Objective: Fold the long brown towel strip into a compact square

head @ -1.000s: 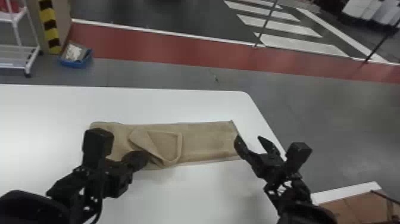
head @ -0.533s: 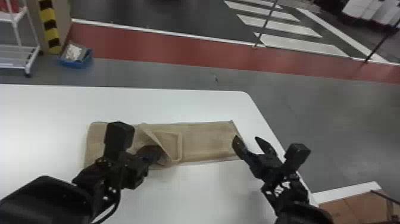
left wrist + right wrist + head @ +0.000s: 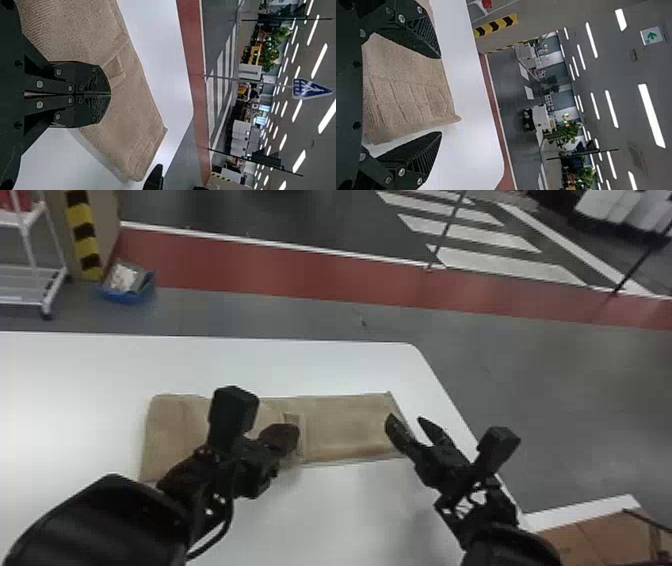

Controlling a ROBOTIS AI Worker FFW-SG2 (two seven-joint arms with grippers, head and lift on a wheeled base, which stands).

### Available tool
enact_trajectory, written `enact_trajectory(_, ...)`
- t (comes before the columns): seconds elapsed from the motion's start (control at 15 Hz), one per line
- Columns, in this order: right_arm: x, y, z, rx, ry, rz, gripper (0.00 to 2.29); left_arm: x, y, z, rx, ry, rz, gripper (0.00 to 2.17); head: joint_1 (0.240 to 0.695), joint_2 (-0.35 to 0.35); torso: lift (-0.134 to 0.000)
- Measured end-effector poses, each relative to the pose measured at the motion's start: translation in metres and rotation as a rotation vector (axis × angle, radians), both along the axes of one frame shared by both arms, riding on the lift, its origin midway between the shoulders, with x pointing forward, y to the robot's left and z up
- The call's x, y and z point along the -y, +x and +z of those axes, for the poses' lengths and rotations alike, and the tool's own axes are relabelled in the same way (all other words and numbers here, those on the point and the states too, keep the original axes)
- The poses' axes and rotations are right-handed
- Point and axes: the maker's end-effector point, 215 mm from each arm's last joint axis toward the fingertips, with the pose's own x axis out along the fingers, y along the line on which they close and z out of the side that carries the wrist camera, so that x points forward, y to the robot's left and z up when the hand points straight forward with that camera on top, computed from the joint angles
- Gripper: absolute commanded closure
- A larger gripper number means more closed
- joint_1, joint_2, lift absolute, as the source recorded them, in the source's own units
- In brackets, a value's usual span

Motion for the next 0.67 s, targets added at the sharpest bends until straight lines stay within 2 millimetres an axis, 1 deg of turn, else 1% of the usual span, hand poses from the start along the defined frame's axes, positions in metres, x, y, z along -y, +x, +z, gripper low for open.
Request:
enact_trajectory(0.13,-0.021,0.001,0.005,-0.031,0.035,0.027,0.29,-0.016,0.003,0.016,0.024,-0.026,0.028,1.96,0.695,-0.35,-0.124)
enact_trajectory(0.2,-0.034,0.002,0.009,-0.05,0.054,0.045,0.38,-0.029,0.005,0.023,0.035,-0.036,0.048,1.96,0.695,-0.35,-0.124)
enact_trajectory(0.27,-0.048,0.004,0.013,-0.068,0.075,0.065,0.44,-0.045,0.008,0.028,0.045,-0.041,0.072,1.91,0.695,-0.35,-0.124)
enact_trajectory(0.33,-0.061,0.005,0.015,-0.086,0.093,0.084,0.53,-0.06,0.01,0.029,0.05,-0.038,0.094,1.82,0.695,-0.35,-0.124)
enact_trajectory(0.4,-0.079,0.006,0.02,-0.102,0.108,0.11,0.64,-0.077,0.013,0.027,0.052,-0.031,0.118,1.75,0.695,-0.333,-0.124)
enact_trajectory(0.47,-0.098,0.007,0.023,-0.119,0.118,0.142,0.68,-0.093,0.014,0.024,0.051,-0.022,0.141,1.45,0.695,-0.302,-0.124)
enact_trajectory(0.6,-0.136,0.007,0.02,-0.169,0.13,0.201,0.68,-0.118,0.019,0.021,0.058,-0.015,0.181,0.21,0.695,-0.247,-0.124)
enact_trajectory(0.67,-0.155,0.006,0.014,-0.206,0.133,0.226,0.68,-0.13,0.021,0.022,0.066,-0.017,0.203,0.01,0.695,-0.2,-0.124)
